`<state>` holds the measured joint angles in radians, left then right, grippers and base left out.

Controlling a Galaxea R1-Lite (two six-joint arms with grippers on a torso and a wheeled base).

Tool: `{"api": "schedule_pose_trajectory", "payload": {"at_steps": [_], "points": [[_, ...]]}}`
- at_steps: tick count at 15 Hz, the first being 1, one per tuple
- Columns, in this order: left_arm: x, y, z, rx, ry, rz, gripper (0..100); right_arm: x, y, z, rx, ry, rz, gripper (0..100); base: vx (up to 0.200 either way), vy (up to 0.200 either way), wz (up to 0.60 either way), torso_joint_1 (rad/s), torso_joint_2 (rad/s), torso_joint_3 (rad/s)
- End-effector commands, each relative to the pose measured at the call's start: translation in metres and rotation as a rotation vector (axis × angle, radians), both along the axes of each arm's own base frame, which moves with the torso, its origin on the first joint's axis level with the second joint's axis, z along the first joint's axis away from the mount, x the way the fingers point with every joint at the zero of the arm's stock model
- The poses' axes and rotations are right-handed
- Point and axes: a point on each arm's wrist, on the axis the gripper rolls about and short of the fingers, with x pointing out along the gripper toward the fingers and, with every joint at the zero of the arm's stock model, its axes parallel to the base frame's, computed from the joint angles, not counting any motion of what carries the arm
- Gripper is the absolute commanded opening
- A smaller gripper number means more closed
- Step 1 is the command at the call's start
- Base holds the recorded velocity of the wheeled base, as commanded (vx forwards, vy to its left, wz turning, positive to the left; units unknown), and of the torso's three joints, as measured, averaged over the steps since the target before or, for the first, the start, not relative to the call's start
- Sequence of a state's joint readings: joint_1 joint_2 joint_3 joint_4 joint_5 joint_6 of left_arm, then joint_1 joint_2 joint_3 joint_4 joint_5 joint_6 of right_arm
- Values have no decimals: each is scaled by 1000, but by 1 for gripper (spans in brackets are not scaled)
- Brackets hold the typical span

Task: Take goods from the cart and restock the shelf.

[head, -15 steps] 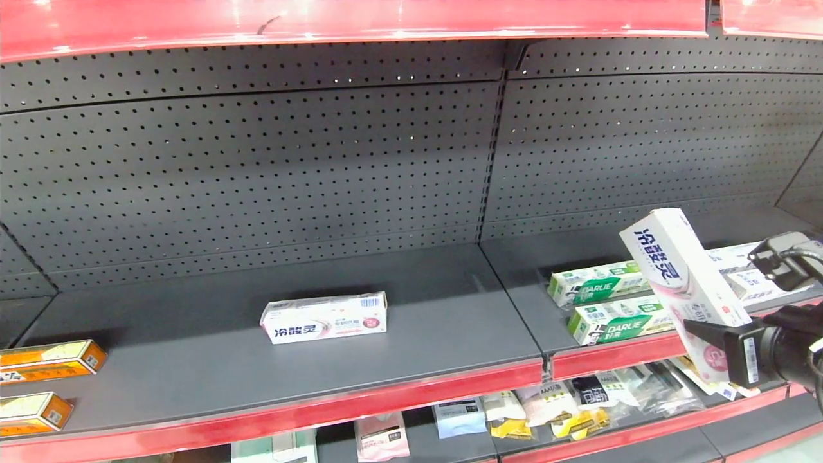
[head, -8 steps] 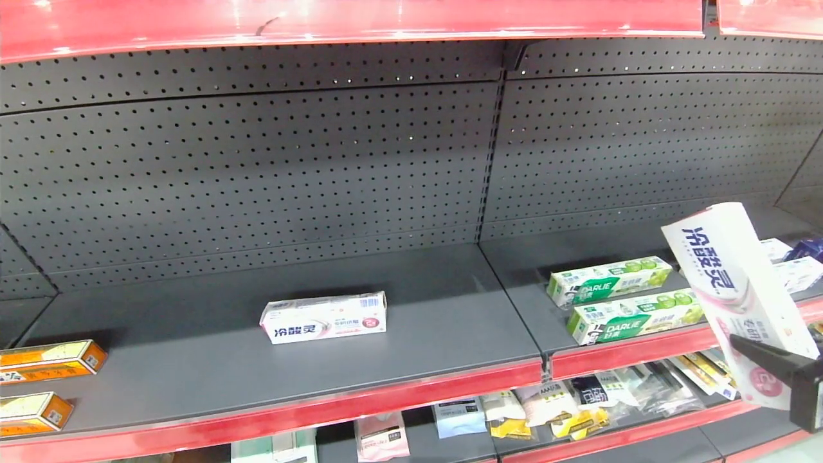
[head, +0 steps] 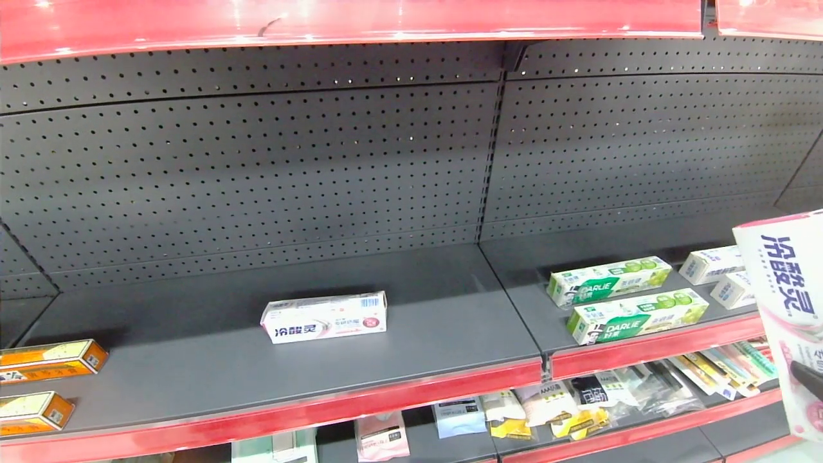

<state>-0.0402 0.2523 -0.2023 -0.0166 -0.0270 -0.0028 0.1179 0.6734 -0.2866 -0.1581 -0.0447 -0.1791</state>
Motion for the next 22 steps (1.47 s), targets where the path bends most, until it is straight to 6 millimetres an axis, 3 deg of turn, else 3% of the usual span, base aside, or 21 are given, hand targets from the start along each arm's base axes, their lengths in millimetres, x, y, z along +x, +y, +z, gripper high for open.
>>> {"api": "schedule_pose_trajectory", "payload": {"at_steps": [1, 2, 5, 6, 7, 10, 14, 18, 22], "points": [[66, 0, 37, 26, 262, 85, 100, -10, -1, -2, 0, -43, -9, 0, 0, 0, 0, 0, 0, 0], [72, 0, 31, 37, 294, 80, 100, -10, -2, -1, 0, -51, -11, 0, 0, 0, 0, 0, 0, 0], [117, -5, 27, 63, 306, 40, 100, -9, -1, 3, 0, -57, -11, 0, 0, 0, 0, 0, 0, 0], [152, -7, 21, 51, 305, 77, 100, -9, -1, 2, -11, -58, -4, 0, 0, 0, 0, 0, 0, 0], [169, -9, 15, 53, 301, 110, 100, -10, -1, 2, -17, -58, 1, 0, 0, 0, 0, 0, 0, 0], [207, -36, -2, -54, 285, 122, 100, -10, -1, 0, -18, -52, 7, 0, 0, 0, 0, 0, 0, 0], [232, -76, -10, -165, 315, 51, 100, -10, -1, 0, -17, -54, 15, 0, 0, 0, 0, 0, 0, 0], [266, -99, -21, -139, 329, 89, 100, -10, -1, -1, -17, -51, 18, 0, 0, 0, 0, 0, 0, 0], [287, -115, -33, -141, 351, 80, 100, -10, -1, -3, -15, -43, 30, 0, 0, 0, 0, 0, 0, 0]]}}
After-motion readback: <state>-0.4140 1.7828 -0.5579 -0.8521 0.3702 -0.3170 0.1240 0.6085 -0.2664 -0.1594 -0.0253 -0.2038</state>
